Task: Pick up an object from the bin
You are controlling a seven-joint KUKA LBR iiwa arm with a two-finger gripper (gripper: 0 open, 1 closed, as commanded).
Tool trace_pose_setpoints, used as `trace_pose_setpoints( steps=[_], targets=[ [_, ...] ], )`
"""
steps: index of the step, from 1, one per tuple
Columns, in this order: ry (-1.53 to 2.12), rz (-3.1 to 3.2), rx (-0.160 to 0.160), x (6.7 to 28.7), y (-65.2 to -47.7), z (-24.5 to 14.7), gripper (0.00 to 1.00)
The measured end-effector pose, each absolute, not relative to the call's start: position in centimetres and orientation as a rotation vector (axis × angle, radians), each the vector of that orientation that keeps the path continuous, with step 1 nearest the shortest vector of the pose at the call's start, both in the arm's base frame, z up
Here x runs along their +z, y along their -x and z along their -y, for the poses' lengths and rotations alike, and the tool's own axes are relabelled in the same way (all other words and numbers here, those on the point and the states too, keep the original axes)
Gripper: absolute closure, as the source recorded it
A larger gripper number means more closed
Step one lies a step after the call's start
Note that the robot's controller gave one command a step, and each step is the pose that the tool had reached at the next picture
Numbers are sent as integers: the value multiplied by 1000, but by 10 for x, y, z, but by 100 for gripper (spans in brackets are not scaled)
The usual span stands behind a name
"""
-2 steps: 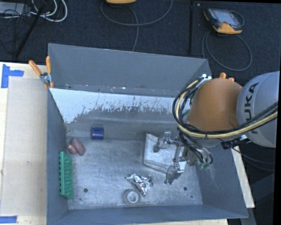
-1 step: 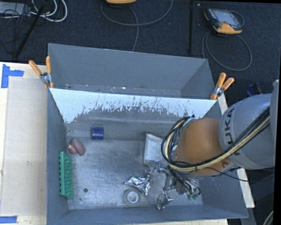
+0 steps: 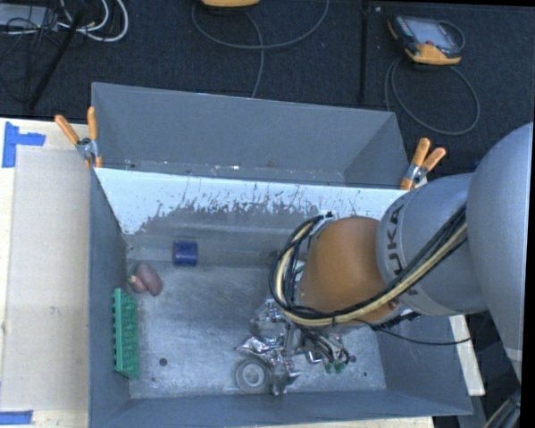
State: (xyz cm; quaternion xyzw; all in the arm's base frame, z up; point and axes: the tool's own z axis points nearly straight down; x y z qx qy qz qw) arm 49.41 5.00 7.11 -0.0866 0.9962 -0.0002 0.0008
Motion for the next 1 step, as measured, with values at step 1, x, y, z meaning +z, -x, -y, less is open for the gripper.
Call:
trace_pose_setpoints(
  steps=[1],
  targets=[
    [276,-3125,0,72,-494,-50,100]
  ],
)
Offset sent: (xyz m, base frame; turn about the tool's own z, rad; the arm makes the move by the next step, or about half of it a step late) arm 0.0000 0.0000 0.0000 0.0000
